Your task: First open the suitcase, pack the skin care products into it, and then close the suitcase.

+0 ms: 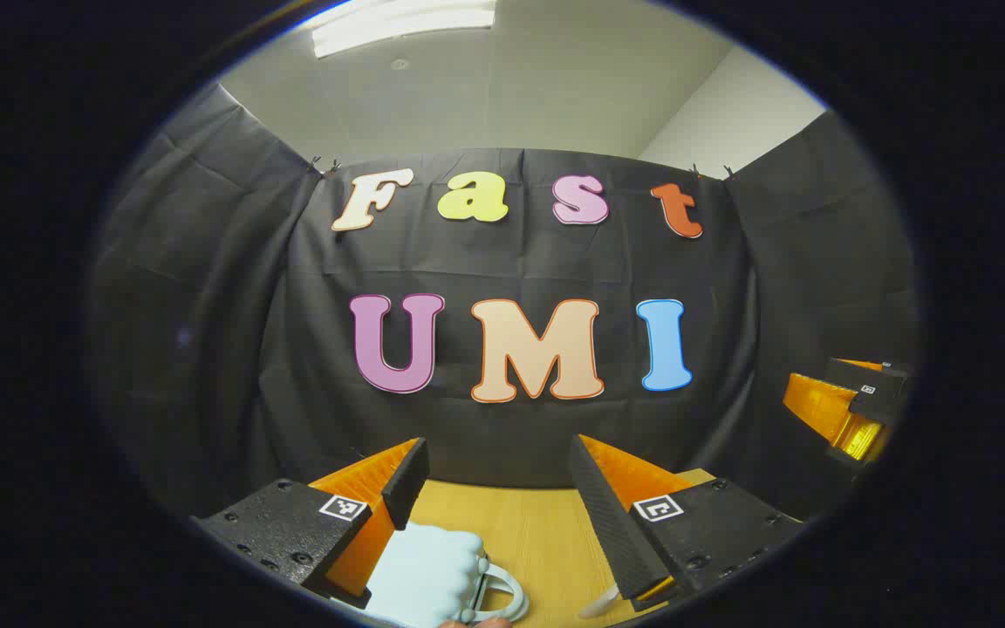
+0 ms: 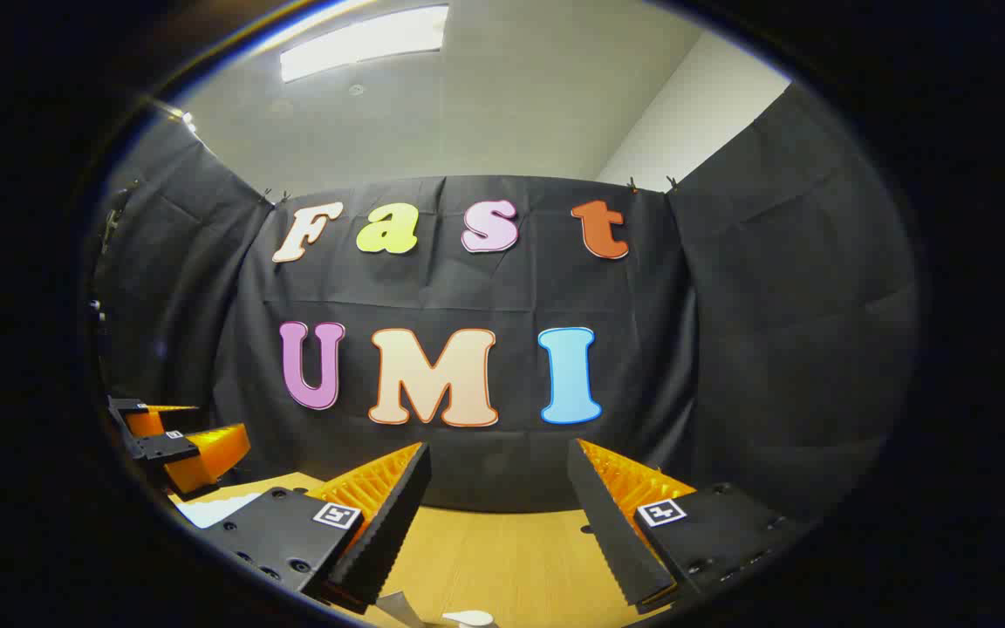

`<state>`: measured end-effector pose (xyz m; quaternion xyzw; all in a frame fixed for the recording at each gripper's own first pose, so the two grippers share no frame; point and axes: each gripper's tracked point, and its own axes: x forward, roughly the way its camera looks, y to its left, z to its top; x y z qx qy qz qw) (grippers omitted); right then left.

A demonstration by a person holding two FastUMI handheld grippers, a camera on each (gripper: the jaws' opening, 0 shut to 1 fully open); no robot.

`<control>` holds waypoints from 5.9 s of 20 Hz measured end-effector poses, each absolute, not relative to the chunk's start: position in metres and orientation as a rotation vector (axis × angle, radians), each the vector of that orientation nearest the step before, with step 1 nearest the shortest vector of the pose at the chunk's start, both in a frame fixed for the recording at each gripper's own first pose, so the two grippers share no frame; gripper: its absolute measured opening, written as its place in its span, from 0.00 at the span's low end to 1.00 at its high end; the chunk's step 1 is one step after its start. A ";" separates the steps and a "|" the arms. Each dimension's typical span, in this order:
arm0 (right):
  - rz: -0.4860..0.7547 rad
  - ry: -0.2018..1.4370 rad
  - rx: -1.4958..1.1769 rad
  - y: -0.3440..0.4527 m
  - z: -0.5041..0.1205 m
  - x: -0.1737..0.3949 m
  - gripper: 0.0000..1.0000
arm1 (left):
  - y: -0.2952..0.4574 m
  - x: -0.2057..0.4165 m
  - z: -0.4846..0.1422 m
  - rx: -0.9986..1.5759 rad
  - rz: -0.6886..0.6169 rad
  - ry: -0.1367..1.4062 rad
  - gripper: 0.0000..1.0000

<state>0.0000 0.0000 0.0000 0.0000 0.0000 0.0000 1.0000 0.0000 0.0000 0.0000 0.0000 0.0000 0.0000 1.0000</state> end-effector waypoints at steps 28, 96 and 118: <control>-0.010 0.168 -0.011 -0.021 -0.079 0.022 0.98 | -0.034 0.006 -0.240 0.003 -0.123 0.608 0.93; 0.061 0.115 -0.017 0.154 -0.080 0.031 0.99 | 0.214 0.052 -0.124 0.011 -0.086 0.643 0.00; 0.076 0.114 -0.083 0.245 -0.078 0.042 0.99 | 0.454 0.056 -0.232 -0.104 0.157 0.759 0.00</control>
